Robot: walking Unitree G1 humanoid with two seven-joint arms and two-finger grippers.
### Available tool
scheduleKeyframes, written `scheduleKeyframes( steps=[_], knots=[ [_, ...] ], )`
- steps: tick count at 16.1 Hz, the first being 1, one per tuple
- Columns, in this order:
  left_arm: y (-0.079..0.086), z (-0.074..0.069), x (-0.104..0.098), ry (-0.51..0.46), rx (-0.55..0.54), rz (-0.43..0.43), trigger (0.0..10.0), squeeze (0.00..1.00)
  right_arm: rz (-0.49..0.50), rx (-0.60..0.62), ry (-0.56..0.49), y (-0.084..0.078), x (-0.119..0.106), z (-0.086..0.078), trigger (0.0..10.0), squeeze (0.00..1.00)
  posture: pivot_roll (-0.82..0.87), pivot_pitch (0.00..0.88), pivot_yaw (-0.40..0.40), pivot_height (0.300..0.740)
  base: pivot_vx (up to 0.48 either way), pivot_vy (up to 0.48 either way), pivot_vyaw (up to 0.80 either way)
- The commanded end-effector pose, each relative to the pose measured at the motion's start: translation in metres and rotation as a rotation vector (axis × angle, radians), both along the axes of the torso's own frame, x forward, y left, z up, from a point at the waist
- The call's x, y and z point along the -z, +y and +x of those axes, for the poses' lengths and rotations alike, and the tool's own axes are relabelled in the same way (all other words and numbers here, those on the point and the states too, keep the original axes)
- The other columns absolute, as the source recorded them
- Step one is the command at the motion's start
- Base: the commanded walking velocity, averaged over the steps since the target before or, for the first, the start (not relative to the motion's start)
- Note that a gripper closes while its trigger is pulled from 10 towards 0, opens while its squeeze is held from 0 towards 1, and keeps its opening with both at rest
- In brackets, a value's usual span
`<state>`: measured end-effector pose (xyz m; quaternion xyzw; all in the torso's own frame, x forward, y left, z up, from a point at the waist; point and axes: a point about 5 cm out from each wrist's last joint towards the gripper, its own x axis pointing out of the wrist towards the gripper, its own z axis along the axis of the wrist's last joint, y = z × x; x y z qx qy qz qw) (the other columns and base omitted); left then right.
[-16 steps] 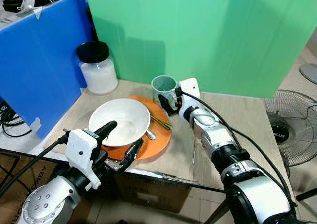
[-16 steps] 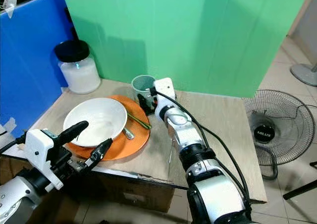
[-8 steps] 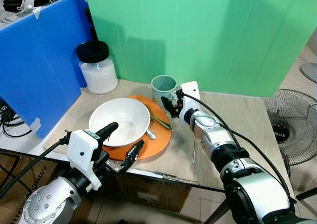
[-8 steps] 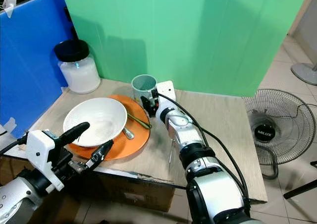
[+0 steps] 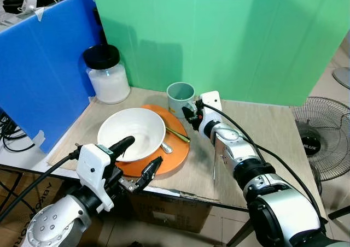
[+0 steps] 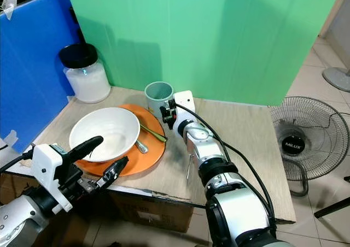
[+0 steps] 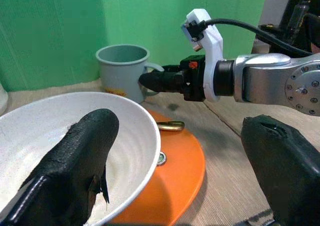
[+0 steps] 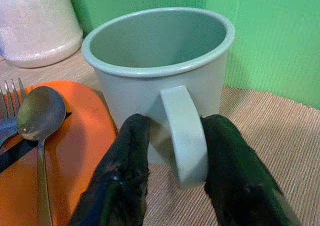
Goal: Setting the table
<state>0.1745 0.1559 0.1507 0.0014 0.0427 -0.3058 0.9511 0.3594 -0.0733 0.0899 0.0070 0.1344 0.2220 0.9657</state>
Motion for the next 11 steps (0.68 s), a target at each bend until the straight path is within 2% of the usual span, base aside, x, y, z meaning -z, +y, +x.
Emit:
scheduleKeyframes(
  steps=[1, 7, 9, 11],
  knots=[
    [-0.001, 0.0, -0.004, -0.024, 0.007, 0.014, 10.0, 0.0, 0.005, -0.007, -0.028, 0.003, -0.009, 0.005, 0.0, 0.0, -0.05, 0.0, 0.05, 0.74, 0.0, 0.0, 0.0],
    [-0.002, 0.001, -0.004, -0.023, 0.008, 0.018, 10.0, 0.0, 0.006, 0.009, -0.03, 0.0, -0.008, 0.005, 0.0, 0.0, -0.05, 0.0, 0.051, 0.74, 0.0, 0.0, 0.0],
    [-0.002, 0.004, -0.005, -0.035, 0.005, 0.02, 10.0, 0.0, 0.046, 0.016, -0.059, -0.003, -0.014, 0.007, 0.0, 0.0, -0.05, 0.0, 0.05, 0.74, 0.0, 0.0, 0.0],
    [-0.003, 0.006, -0.008, -0.057, -0.007, 0.021, 10.0, 0.0, 0.077, 0.005, -0.145, -0.013, -0.029, 0.006, 0.0, 0.0, -0.05, 0.0, 0.051, 0.74, 0.0, 0.0, 0.0]
  ],
)
